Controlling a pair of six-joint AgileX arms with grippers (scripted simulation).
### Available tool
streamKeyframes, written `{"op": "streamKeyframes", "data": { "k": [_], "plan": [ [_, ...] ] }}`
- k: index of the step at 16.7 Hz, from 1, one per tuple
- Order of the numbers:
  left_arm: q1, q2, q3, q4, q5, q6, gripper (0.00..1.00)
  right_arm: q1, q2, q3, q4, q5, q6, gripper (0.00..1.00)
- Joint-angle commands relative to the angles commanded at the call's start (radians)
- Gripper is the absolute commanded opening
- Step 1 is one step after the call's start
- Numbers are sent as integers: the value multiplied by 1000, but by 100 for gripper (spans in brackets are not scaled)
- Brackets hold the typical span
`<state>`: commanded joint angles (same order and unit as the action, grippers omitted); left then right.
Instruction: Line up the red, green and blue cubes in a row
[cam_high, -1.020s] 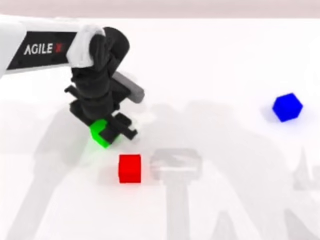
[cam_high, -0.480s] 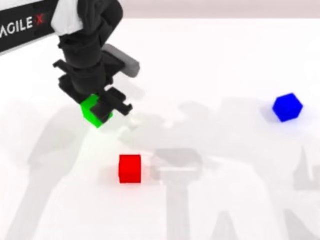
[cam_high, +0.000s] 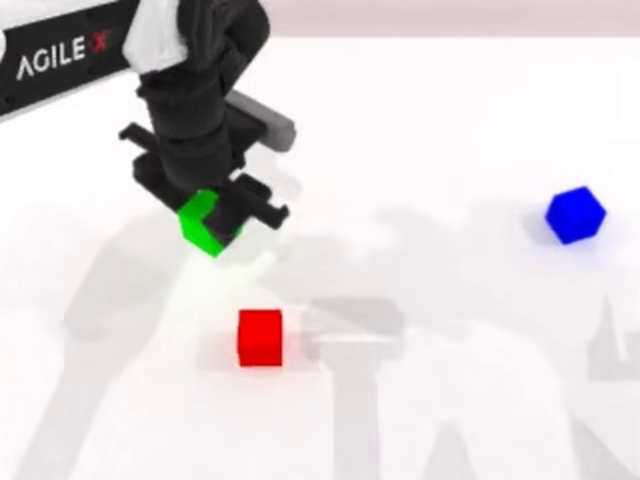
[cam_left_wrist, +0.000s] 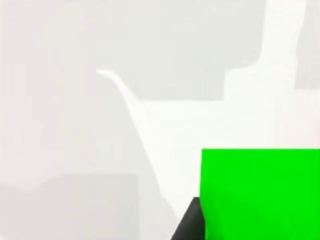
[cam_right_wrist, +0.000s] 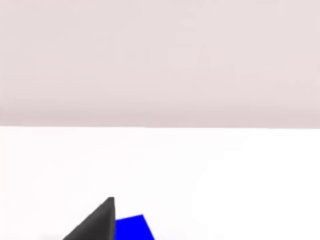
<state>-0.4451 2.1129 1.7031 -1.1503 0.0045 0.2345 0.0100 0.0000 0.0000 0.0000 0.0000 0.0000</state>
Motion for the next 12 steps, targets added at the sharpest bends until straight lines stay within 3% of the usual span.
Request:
{"op": "streamKeyframes", "data": {
  "k": [12],
  "plan": [
    [-294, 14, 74, -76, -9, -895, 0, 0, 0, 0, 0, 0, 0, 100]
  ]
}}
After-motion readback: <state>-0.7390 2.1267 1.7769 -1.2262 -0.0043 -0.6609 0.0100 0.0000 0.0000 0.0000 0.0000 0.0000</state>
